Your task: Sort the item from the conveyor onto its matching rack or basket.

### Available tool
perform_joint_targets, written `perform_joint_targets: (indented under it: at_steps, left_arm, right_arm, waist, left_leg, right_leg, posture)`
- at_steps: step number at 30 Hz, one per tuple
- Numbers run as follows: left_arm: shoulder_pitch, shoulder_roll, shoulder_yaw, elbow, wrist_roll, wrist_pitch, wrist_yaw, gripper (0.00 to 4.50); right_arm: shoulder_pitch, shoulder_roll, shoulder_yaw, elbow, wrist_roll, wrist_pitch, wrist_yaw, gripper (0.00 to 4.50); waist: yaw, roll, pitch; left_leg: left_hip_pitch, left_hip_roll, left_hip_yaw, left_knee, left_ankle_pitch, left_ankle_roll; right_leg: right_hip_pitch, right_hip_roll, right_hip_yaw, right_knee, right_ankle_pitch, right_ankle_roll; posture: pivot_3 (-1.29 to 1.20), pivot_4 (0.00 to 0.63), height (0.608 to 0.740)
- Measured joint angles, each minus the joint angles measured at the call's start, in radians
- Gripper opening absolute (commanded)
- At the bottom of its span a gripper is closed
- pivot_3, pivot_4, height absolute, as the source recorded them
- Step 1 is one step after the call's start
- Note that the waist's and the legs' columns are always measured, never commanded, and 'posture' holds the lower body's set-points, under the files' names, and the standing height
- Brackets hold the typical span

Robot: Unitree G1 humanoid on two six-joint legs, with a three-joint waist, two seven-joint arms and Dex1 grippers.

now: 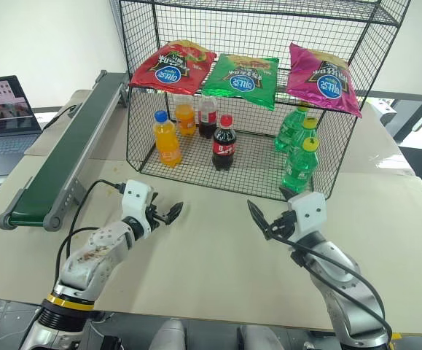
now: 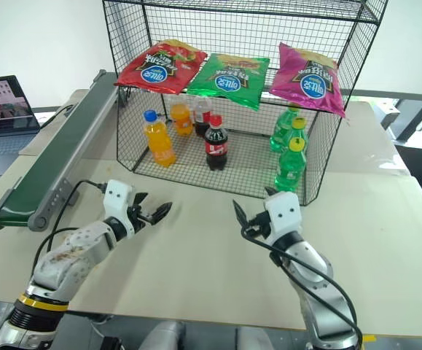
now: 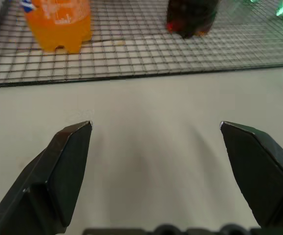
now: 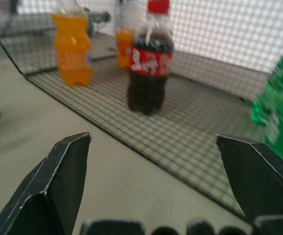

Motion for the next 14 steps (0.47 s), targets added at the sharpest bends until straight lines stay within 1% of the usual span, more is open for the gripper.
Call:
perform_joint_targets:
  at_steps: [1,3,7,14]
  left_arm:
    - [0.006,-0.031,-0.002,0.059,0.073,-0.071,0.019,4.46]
    - [0.013,-0.049,-0.005,0.111,0.134,-0.128,0.018,4.46]
    - [0.005,-0.085,0.001,0.137,0.158,-0.172,-0.052,4.46]
    - [-0.006,-0.113,0.025,0.177,0.189,-0.197,-0.125,4.46]
  right_arm:
    - [0.045,0.025,0.000,0.019,-0.013,-0.017,-0.022,4.50]
    - [0.081,0.042,0.002,0.045,-0.027,-0.029,-0.037,4.50]
    - [0.089,0.067,-0.009,0.058,-0.048,-0.075,-0.066,4.50]
    - [0.107,0.067,-0.041,0.120,-0.063,-0.147,-0.074,4.50]
  waist:
    - [0.000,0.000,0.000]
    - [-0.002,0.000,0.000]
    - [-0.005,0.000,0.000]
    - [-0.006,0.000,0.000]
  left_leg:
    - [-0.001,0.000,0.000,0.000,-0.001,0.001]
    - [-0.004,0.000,0.000,0.001,-0.001,0.001]
    - [-0.003,0.000,0.000,0.002,-0.001,0.001]
    - [-0.003,0.000,0.000,0.002,-0.001,0.001]
  right_leg:
    - [0.000,0.000,0.000,-0.001,0.000,0.000]
    - [-0.002,0.000,0.000,-0.001,0.000,0.000]
    - [-0.002,0.000,0.000,0.001,0.000,0.000]
    - [-0.001,0.000,0.000,0.001,0.000,0.000]
  posture:
    - [0.00,0.150,0.740]
    - [0.00,0.150,0.740]
    - [0.00,0.150,0.740]
    - [0.00,0.150,0.740]
